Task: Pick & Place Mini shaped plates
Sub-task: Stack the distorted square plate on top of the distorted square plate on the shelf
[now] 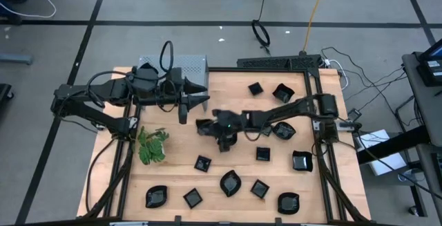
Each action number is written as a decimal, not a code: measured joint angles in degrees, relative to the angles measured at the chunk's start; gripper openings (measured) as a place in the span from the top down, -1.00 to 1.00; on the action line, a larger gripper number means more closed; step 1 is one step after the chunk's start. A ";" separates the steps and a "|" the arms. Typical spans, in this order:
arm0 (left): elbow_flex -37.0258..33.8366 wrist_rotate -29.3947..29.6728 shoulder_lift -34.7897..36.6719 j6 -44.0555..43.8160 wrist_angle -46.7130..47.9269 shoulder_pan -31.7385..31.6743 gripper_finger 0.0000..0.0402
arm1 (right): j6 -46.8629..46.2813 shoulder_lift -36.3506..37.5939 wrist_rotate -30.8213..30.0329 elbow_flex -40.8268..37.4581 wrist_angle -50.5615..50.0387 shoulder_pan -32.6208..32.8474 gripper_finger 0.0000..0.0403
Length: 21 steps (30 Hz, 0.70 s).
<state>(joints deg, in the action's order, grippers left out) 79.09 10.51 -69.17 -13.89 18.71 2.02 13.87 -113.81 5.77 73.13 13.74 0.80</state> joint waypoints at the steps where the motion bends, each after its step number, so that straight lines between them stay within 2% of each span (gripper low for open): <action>1: 0.00 0.00 0.00 -0.68 -0.01 0.22 0.24 | -0.74 -0.77 0.58 0.72 0.08 0.51 1.00; 5: 0.00 -0.11 -0.02 -1.95 -0.01 1.02 0.24 | -2.65 -4.55 0.06 2.68 3.00 1.60 1.00; 10: 0.00 -0.16 0.00 -1.88 -0.21 2.58 0.24 | -2.98 -5.56 -0.12 3.14 5.10 1.57 0.96; 13: -0.02 -0.20 0.00 -1.70 -0.17 3.36 0.24 | -4.45 -5.94 -0.05 2.99 4.41 1.57 0.83; 21: -0.01 -0.21 0.00 -1.65 0.93 4.26 0.24 | -5.73 -4.68 0.02 2.93 3.91 1.57 0.33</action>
<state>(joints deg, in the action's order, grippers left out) 79.08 10.31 -69.17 -15.54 19.64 6.28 8.14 -118.48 5.79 76.05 17.65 2.37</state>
